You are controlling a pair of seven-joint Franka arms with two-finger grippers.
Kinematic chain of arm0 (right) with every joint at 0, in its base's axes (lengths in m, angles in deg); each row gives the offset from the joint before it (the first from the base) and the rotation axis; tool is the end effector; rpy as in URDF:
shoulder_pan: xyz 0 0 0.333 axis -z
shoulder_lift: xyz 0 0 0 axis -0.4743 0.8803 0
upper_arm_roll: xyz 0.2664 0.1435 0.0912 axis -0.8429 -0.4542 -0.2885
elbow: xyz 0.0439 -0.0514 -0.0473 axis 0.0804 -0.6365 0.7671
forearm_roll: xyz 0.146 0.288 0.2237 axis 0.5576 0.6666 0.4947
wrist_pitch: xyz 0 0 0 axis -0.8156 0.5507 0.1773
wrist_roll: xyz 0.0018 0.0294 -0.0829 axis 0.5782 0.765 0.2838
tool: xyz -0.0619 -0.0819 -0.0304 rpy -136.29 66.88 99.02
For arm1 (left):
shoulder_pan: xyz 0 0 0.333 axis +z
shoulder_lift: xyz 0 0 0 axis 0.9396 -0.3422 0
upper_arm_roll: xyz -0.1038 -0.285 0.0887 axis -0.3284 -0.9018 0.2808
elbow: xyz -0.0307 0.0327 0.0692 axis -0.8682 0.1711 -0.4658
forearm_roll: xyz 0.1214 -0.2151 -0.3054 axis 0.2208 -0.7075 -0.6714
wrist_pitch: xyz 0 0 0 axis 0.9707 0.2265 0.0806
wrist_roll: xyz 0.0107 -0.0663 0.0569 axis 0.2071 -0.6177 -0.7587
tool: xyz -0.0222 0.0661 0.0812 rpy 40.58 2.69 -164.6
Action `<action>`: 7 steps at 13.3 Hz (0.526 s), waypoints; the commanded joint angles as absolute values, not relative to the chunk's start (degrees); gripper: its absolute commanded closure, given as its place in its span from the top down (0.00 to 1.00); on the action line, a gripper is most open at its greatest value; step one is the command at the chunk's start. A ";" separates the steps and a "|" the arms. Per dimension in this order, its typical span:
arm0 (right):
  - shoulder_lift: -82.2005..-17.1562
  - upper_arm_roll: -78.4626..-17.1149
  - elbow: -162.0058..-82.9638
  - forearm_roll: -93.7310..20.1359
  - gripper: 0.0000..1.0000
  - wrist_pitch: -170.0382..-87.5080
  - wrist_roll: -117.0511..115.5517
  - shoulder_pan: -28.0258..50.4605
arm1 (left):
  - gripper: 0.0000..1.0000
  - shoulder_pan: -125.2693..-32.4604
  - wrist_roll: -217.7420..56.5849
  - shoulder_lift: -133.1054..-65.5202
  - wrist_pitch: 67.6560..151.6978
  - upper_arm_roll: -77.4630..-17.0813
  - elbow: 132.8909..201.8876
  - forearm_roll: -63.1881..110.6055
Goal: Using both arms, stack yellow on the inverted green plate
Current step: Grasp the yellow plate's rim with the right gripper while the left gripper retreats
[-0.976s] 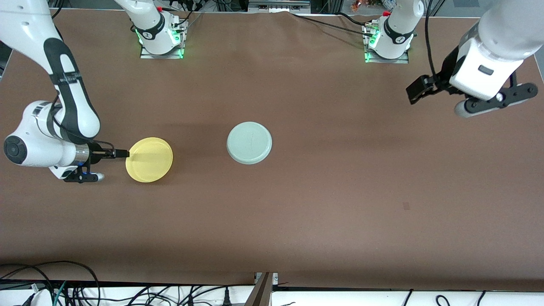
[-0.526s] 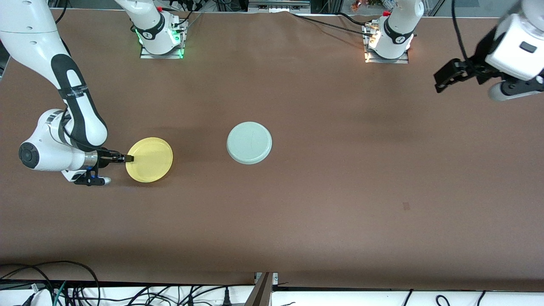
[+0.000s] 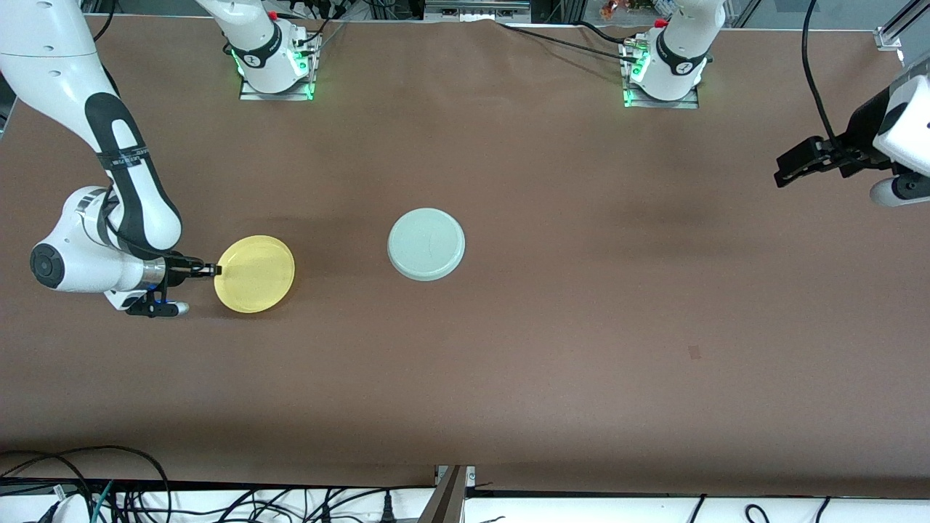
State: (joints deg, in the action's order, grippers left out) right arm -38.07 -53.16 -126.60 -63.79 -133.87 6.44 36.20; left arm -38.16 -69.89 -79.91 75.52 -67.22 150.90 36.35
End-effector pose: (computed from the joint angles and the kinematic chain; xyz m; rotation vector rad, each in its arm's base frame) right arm 0.6148 -0.0777 0.1853 -2.9275 0.0540 0.4103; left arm 0.5675 -0.0345 0.6216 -3.1089 -0.3011 0.1401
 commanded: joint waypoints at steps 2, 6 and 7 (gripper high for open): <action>-39.30 -57.35 -120.17 -62.83 0.00 -120.17 7.14 36.75 | 1.00 -35.36 -72.70 -77.82 80.76 -67.27 156.18 34.28; -39.65 -68.85 -116.10 -62.66 0.00 -114.40 -2.66 36.49 | 1.00 -35.71 -73.14 -77.56 81.37 -67.62 156.18 34.11; -39.48 -72.10 -116.45 -62.66 0.00 -114.84 -7.23 36.05 | 1.00 -37.80 -73.49 -77.56 81.20 -66.66 155.83 34.19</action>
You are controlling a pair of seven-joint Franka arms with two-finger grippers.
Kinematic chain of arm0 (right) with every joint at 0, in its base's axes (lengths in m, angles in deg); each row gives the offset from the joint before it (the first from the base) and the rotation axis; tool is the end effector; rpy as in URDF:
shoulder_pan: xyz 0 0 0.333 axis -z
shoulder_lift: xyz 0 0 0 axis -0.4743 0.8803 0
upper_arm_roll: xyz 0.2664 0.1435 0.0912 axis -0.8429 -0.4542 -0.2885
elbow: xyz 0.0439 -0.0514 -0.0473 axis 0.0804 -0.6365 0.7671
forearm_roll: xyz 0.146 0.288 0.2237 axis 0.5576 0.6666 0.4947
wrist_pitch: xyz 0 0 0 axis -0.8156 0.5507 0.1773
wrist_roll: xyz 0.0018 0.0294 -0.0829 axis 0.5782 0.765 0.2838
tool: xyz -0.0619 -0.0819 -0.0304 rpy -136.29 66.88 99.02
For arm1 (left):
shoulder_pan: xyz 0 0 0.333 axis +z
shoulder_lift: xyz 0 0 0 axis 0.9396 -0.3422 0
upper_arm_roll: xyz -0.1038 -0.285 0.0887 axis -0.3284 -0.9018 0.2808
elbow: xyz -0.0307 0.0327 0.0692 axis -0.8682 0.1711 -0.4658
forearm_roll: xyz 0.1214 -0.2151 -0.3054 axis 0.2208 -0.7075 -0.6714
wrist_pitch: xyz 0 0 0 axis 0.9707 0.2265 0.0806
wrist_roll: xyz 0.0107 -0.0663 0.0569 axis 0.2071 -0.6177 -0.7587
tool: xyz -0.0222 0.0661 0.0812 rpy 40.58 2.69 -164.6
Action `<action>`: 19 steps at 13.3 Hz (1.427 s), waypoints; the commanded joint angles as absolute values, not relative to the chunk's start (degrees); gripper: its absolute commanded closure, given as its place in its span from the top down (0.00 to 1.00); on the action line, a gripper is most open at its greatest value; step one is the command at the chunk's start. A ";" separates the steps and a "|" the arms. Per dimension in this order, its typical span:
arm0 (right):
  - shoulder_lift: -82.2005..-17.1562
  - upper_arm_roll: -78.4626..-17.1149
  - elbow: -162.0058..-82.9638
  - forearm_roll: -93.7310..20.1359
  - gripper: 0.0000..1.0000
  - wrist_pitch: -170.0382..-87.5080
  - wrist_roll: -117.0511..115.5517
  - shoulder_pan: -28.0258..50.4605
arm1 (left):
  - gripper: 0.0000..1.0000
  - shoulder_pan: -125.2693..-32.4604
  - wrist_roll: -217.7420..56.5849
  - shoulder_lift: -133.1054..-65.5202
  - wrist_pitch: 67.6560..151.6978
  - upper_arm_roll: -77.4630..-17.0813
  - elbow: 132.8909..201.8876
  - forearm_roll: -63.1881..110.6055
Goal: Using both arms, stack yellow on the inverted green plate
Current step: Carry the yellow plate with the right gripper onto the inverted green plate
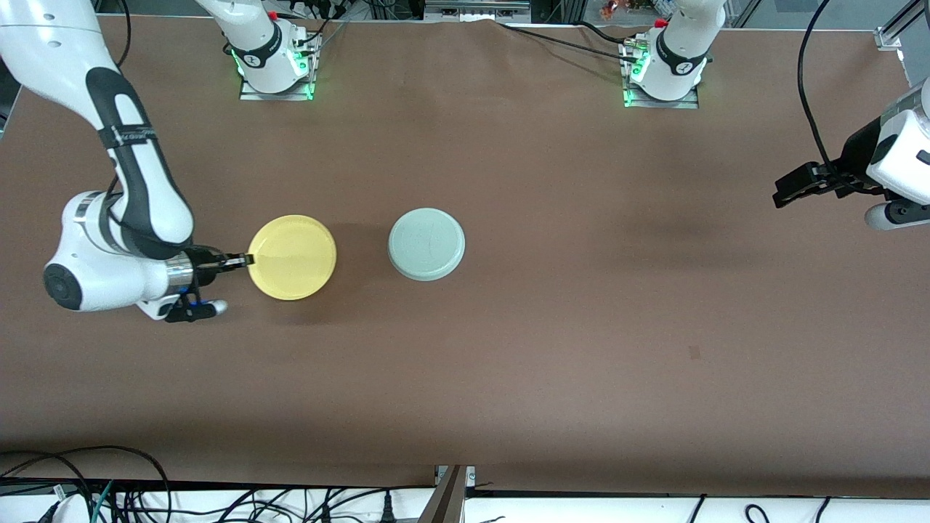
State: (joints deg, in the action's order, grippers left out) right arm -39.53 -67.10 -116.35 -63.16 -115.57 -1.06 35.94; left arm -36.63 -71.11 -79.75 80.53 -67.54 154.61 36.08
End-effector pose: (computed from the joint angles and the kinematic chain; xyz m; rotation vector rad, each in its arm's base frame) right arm 0.6373 0.0690 0.2680 -2.7756 -0.1426 0.5829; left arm 0.5752 -0.0259 0.6001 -3.1206 -0.2955 0.1028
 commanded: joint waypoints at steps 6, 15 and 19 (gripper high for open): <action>-38.95 -73.89 -117.76 -62.74 0.00 -122.90 -17.21 22.27 | 1.00 -64.19 -73.32 -72.04 83.03 -38.80 161.96 31.30; -38.60 -73.81 -126.73 -63.45 0.00 -136.11 -16.24 19.71 | 1.00 -64.01 -77.35 -72.89 84.89 -38.35 159.54 29.97; -37.81 -73.80 -126.65 -63.54 0.00 -135.94 -16.68 19.26 | 1.00 -63.93 -79.64 -73.43 84.80 -38.35 158.47 30.33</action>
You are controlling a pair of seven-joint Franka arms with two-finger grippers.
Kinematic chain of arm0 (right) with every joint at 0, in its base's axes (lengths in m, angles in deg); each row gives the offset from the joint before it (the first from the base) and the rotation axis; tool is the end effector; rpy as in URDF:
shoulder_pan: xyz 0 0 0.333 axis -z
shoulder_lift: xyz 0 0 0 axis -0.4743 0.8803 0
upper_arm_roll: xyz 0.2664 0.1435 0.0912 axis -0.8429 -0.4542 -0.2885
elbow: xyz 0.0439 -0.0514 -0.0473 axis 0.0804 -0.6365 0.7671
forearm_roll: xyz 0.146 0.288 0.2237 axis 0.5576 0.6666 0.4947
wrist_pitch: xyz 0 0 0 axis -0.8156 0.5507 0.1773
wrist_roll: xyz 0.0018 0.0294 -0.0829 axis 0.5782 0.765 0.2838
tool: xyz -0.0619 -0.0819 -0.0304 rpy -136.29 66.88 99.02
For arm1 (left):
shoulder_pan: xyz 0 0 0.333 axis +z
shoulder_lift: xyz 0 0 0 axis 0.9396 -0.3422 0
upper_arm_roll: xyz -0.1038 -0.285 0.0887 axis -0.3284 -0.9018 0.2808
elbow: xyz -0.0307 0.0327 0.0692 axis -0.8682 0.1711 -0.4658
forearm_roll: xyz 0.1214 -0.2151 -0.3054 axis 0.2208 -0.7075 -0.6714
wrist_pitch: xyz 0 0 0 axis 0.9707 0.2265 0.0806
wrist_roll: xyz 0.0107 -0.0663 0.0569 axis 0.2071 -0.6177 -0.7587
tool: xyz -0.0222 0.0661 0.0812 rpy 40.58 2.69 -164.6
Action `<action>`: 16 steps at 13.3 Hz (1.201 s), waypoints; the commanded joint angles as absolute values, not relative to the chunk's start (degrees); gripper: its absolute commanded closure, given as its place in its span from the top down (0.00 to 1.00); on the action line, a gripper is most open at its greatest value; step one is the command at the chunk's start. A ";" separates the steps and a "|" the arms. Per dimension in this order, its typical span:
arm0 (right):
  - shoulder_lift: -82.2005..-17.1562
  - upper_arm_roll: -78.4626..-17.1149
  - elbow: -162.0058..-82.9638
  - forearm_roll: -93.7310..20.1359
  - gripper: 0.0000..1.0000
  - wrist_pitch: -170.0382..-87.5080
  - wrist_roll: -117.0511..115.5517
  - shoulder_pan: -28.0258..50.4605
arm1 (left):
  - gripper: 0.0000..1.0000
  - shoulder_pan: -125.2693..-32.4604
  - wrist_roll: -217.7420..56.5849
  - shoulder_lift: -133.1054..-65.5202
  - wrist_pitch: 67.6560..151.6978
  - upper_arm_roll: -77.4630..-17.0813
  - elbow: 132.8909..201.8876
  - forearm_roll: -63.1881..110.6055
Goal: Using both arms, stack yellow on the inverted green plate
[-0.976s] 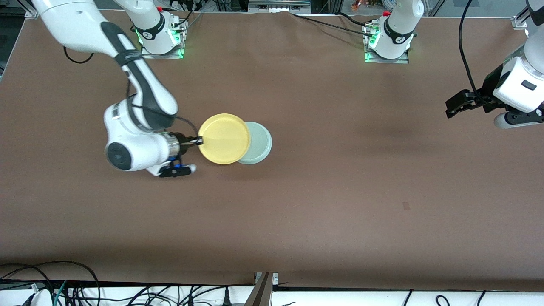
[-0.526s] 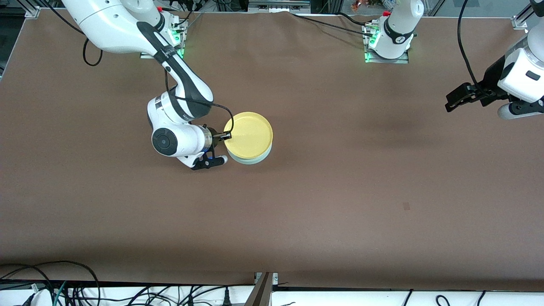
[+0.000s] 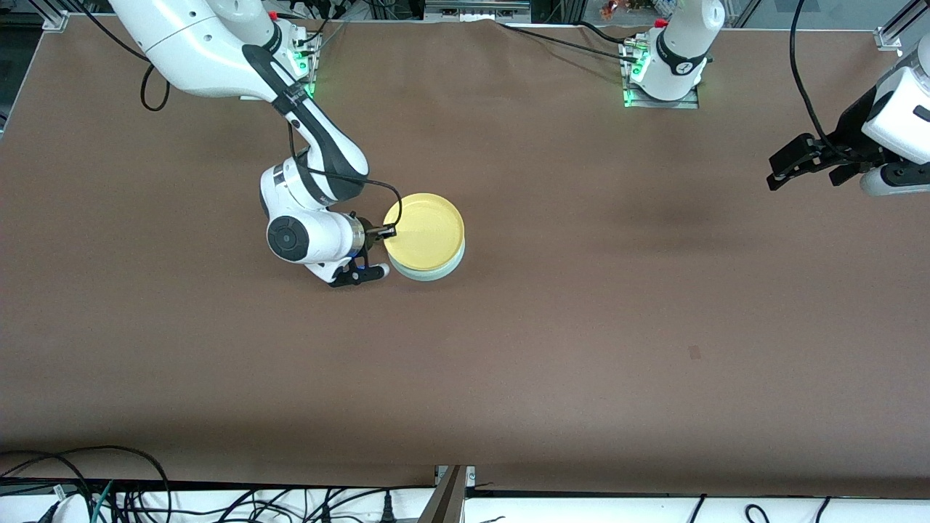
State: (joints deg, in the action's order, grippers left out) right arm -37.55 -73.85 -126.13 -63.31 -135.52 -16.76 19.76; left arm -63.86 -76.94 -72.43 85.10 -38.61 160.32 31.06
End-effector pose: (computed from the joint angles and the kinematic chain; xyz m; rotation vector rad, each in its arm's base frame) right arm 0.5529 0.3023 0.2081 -2.8395 -0.2321 0.5129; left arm 0.5501 -0.0370 0.6197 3.1092 0.1816 0.0251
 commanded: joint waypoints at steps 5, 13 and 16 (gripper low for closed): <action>-41.23 -73.02 -124.54 -63.88 1.00 -131.64 -17.03 19.97 | 1.00 -63.14 -84.13 -73.69 84.71 -37.91 158.47 30.24; -51.87 -65.64 -111.21 -80.32 1.00 -110.83 -16.24 20.05 | 1.00 -63.48 -84.30 -76.33 84.80 -38.44 155.13 30.41; -52.57 -59.94 -101.81 -79.36 1.00 -98.54 -16.06 20.32 | 1.00 -63.49 -84.22 -76.76 84.80 -38.61 155.13 30.33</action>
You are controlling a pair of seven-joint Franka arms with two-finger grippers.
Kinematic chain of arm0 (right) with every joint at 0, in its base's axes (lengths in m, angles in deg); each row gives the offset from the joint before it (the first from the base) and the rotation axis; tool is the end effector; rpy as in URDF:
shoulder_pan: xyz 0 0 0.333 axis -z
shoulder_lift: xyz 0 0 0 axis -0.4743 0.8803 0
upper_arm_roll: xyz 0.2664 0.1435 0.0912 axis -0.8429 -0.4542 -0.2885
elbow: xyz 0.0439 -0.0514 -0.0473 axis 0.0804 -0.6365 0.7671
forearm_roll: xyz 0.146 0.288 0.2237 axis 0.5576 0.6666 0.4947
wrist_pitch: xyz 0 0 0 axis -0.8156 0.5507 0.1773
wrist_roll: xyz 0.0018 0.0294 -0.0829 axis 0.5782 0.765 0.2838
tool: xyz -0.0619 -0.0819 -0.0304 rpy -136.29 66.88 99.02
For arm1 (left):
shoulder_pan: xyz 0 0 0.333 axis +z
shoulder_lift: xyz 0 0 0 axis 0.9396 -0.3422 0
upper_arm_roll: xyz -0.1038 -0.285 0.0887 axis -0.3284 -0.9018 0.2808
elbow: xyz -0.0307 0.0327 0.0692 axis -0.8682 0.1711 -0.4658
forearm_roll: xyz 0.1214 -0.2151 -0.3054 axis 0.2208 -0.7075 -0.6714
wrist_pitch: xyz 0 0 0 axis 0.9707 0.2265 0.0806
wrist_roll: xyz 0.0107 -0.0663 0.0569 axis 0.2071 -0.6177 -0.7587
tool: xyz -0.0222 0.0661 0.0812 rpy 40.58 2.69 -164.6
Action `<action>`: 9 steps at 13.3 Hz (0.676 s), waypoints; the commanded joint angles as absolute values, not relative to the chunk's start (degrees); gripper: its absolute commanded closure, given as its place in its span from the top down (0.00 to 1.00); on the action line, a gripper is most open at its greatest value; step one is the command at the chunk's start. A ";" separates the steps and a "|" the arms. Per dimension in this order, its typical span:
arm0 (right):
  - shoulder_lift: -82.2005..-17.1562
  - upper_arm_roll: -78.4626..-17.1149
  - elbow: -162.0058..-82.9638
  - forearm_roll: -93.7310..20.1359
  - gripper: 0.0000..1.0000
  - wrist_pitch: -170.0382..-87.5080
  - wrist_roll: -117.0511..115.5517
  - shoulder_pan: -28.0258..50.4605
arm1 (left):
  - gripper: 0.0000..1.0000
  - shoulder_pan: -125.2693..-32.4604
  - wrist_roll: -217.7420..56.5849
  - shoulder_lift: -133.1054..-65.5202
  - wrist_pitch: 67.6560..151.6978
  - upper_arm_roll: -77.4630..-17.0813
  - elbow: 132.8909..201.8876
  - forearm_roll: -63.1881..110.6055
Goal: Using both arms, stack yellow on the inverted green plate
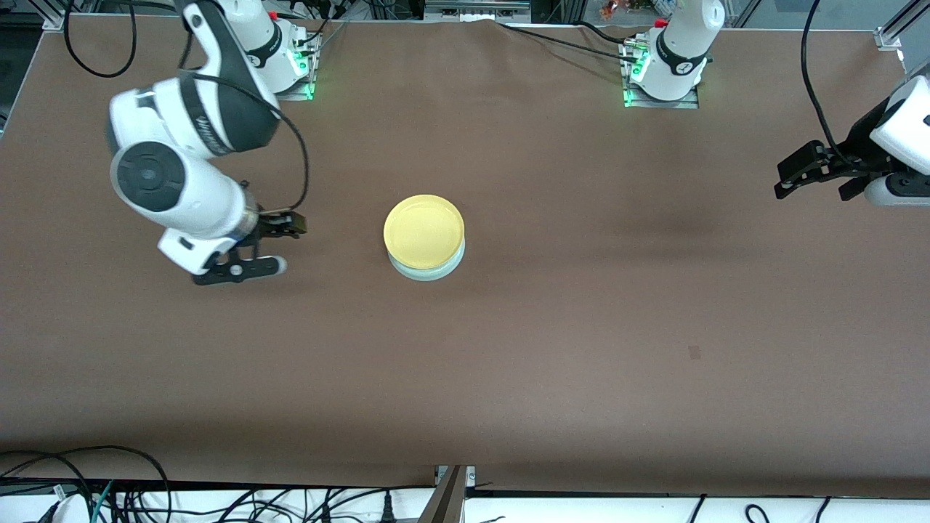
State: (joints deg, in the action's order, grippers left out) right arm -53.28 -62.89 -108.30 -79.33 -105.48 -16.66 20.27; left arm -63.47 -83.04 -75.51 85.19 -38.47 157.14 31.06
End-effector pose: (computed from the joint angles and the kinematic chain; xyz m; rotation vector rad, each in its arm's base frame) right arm 0.6170 0.1716 0.4645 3.0307 0.1958 -0.2992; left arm 0.5675 -0.0302 0.6166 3.1062 0.0305 0.0329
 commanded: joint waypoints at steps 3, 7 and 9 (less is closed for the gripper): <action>-58.36 -60.44 -103.41 -76.03 1.00 -97.69 -16.59 25.21 | 1.00 -63.84 -84.22 -76.86 84.80 -38.70 155.04 30.33; -75.85 -61.41 -125.50 -72.23 1.00 -115.73 -16.16 32.44 | 1.00 -63.84 -84.22 -77.03 84.80 -38.88 155.04 30.33; -76.22 -61.06 -123.14 -73.55 1.00 -108.80 -15.89 31.92 | 1.00 -63.84 -84.22 -77.03 84.80 -38.97 155.04 30.33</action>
